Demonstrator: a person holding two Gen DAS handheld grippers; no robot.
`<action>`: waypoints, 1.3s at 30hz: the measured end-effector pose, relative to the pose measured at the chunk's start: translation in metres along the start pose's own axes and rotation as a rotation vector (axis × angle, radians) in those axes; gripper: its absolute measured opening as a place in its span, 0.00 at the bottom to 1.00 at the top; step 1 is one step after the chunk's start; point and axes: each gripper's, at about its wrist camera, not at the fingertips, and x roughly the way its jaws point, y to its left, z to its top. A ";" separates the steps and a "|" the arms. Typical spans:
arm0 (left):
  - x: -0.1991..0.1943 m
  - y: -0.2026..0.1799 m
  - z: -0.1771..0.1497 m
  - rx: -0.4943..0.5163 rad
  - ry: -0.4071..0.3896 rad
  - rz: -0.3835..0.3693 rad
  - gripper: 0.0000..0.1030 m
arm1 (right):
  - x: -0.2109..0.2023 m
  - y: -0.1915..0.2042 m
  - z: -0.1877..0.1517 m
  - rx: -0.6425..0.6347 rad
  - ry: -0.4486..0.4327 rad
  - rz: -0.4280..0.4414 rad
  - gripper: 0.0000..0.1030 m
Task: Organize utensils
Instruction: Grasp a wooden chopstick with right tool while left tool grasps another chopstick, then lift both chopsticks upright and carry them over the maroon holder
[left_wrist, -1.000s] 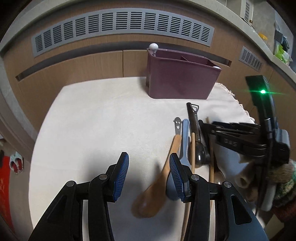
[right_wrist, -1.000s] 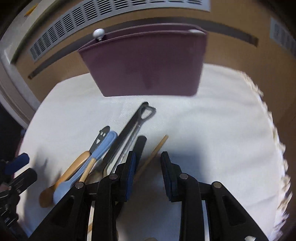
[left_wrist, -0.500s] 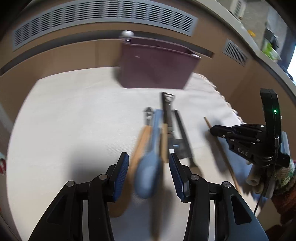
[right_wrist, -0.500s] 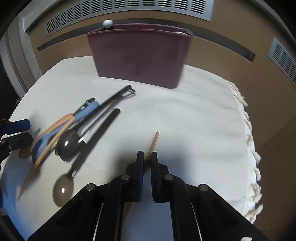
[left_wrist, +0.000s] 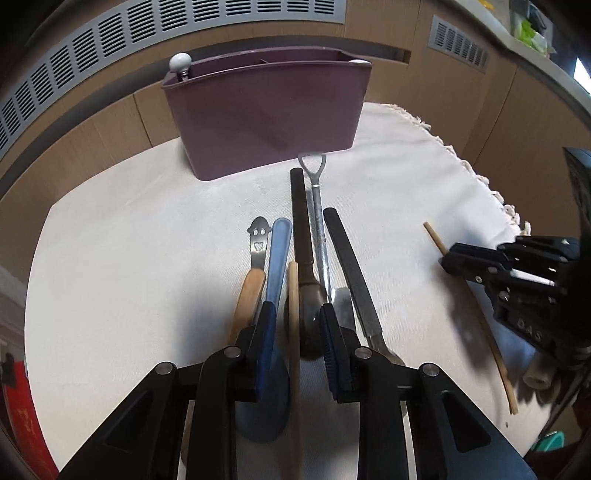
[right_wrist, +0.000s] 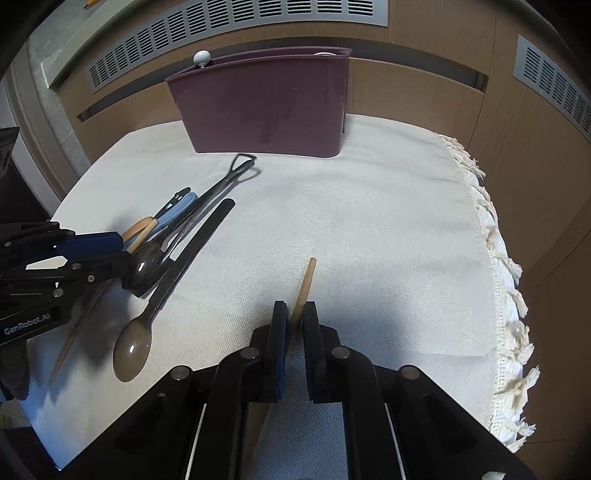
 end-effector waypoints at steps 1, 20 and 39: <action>0.001 -0.001 0.002 0.002 0.005 -0.001 0.24 | 0.000 0.001 0.000 -0.004 0.000 -0.007 0.08; -0.001 0.015 -0.013 -0.099 0.043 -0.103 0.06 | -0.002 0.000 -0.001 0.094 0.020 0.007 0.13; 0.005 0.012 -0.008 -0.025 0.101 -0.049 0.07 | -0.023 0.007 0.003 0.034 -0.052 0.042 0.06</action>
